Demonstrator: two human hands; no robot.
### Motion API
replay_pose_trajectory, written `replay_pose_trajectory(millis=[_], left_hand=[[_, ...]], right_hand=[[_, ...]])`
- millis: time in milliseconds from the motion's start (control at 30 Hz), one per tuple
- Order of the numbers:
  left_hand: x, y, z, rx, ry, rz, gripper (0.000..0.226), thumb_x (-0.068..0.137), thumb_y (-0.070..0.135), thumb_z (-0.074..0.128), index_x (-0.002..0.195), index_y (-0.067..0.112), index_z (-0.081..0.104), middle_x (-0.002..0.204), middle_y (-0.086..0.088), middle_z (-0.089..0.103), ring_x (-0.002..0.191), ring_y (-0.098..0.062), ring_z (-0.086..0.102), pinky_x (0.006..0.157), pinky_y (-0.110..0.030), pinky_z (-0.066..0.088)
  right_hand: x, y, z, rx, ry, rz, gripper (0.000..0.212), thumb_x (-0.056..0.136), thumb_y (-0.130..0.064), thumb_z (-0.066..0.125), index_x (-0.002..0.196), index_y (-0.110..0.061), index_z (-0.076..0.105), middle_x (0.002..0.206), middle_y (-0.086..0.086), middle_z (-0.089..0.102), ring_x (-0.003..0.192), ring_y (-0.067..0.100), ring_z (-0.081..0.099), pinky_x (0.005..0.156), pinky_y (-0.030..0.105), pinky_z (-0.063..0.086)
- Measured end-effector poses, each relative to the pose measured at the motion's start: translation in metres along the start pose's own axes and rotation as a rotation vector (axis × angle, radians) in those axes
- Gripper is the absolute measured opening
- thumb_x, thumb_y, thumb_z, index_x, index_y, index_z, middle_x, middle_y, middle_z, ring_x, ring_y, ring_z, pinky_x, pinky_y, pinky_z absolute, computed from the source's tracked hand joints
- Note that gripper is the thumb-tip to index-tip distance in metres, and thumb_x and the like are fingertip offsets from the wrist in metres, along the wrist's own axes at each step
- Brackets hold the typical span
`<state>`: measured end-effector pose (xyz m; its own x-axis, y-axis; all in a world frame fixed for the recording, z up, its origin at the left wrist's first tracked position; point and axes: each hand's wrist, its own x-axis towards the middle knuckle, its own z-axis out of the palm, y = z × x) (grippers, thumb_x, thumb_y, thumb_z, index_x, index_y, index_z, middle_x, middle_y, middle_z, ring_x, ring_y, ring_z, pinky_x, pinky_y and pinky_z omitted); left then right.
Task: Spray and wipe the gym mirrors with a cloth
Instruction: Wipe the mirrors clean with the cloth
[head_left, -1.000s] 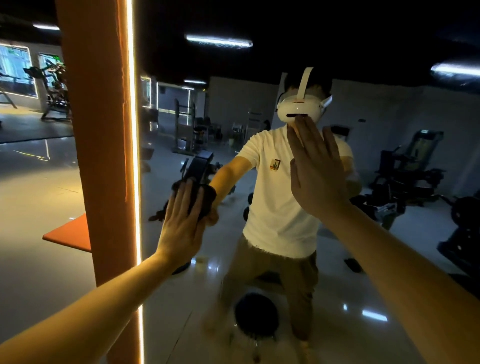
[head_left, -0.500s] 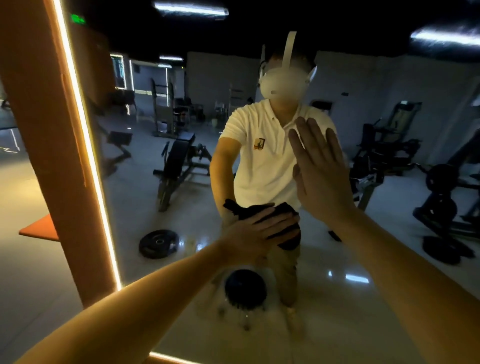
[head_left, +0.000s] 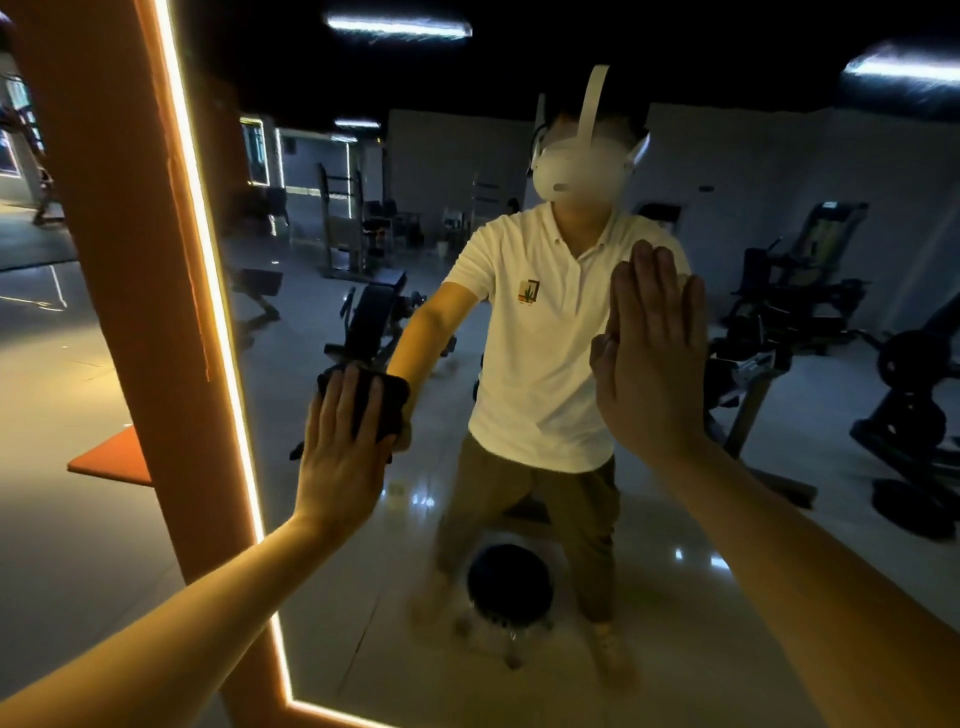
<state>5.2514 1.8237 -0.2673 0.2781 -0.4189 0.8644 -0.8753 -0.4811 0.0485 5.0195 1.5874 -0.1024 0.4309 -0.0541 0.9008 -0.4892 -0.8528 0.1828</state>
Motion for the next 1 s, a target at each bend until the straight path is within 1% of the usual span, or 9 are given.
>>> replay_pose_trajectory(millis=[200, 367, 467, 567, 667, 767, 833, 900, 1000], left_hand=[[0.022, 0.105, 0.034, 0.033, -0.027, 0.312, 0.074, 0.097, 0.019, 0.043, 0.167, 0.019, 0.016, 0.173, -0.014, 0.006, 0.162, -0.033, 0.002, 0.131, -0.052, 0.002], [0.013, 0.185, 0.069, 0.074, -0.125, 0.663, 0.061, 0.107, 0.016, 0.026, 0.167, 0.021, 0.015, 0.174, -0.008, 0.002, 0.162, -0.03, 0.002, 0.131, -0.051, -0.002], [0.002, 0.214, 0.076, 0.176, -0.217, 0.891, 0.067, 0.101, 0.022, 0.044, 0.165, 0.021, 0.026, 0.173, -0.007, 0.021, 0.16, -0.029, 0.018, 0.131, -0.051, -0.006], [0.0, 0.21, 0.078, 0.245, -0.225, 0.937, 0.073, 0.1, 0.025, 0.051, 0.166, 0.018, 0.022, 0.174, -0.009, 0.019, 0.162, -0.031, 0.007, 0.13, -0.052, -0.009], [-0.003, 0.175, 0.074, 0.234, -0.146, 0.852, 0.067, 0.105, 0.023, 0.039, 0.167, 0.015, 0.016, 0.174, -0.01, 0.007, 0.162, -0.032, -0.003, 0.131, -0.05, -0.005], [-0.011, 0.114, 0.056, 0.218, -0.12, 0.668, 0.055, 0.111, 0.019, 0.021, 0.166, 0.014, 0.018, 0.172, -0.011, 0.015, 0.159, -0.03, 0.016, 0.131, -0.049, 0.007], [-0.019, 0.069, 0.043, 0.219, -0.107, 0.544, 0.06, 0.108, 0.019, 0.033, 0.166, 0.011, 0.02, 0.172, -0.016, 0.018, 0.157, -0.036, 0.022, 0.131, -0.051, 0.008], [-0.028, 0.028, 0.031, 0.245, -0.082, 0.356, 0.07, 0.104, 0.023, 0.048, 0.165, 0.007, 0.02, 0.171, -0.024, 0.014, 0.157, -0.043, 0.02, 0.13, -0.057, 0.013], [-0.045, -0.024, 0.015, 0.141, -0.054, -0.03, 0.069, 0.107, 0.033, 0.044, 0.163, 0.001, 0.021, 0.17, -0.028, 0.012, 0.158, -0.047, 0.015, 0.125, -0.066, 0.021]], right_hand=[[-0.001, 0.014, -0.01, 0.061, 0.004, -0.094, 0.067, 0.1, -0.012, 0.053, 0.16, 0.0, 0.026, 0.17, 0.017, 0.017, 0.159, 0.033, 0.012, 0.126, 0.058, 0.015], [-0.031, 0.034, -0.021, 0.099, -0.067, -0.165, 0.068, 0.097, -0.007, 0.05, 0.16, 0.0, 0.027, 0.171, 0.017, 0.014, 0.159, 0.031, 0.01, 0.126, 0.057, 0.014], [-0.057, 0.056, -0.025, 0.093, -0.095, -0.161, 0.071, 0.095, -0.003, 0.055, 0.16, 0.0, 0.028, 0.17, 0.018, 0.014, 0.159, 0.032, 0.01, 0.126, 0.059, 0.015], [-0.072, 0.065, -0.025, 0.123, -0.094, -0.183, 0.073, 0.091, 0.002, 0.06, 0.158, 0.002, 0.031, 0.169, 0.02, 0.019, 0.158, 0.035, 0.014, 0.127, 0.059, 0.012], [-0.076, 0.053, -0.02, 0.163, -0.107, -0.209, 0.071, 0.089, 0.003, 0.053, 0.157, 0.003, 0.031, 0.168, 0.022, 0.019, 0.158, 0.037, 0.015, 0.124, 0.062, 0.017], [-0.07, 0.025, -0.011, 0.176, -0.112, -0.244, 0.07, 0.088, -0.002, 0.048, 0.157, 0.003, 0.034, 0.168, 0.022, 0.018, 0.158, 0.038, 0.015, 0.122, 0.064, 0.022], [-0.065, 0.004, -0.004, 0.154, -0.115, -0.251, 0.071, 0.089, -0.007, 0.046, 0.158, 0.001, 0.033, 0.169, 0.021, 0.017, 0.158, 0.037, 0.014, 0.122, 0.063, 0.022], [-0.06, -0.014, 0.008, 0.121, -0.095, -0.24, 0.071, 0.091, -0.014, 0.045, 0.159, -0.002, 0.031, 0.17, 0.019, 0.016, 0.158, 0.036, 0.013, 0.123, 0.063, 0.019], [-0.062, -0.036, 0.03, 0.071, -0.039, -0.173, 0.068, 0.094, -0.018, 0.046, 0.159, -0.004, 0.032, 0.17, 0.017, 0.016, 0.159, 0.035, 0.01, 0.126, 0.061, 0.012]])
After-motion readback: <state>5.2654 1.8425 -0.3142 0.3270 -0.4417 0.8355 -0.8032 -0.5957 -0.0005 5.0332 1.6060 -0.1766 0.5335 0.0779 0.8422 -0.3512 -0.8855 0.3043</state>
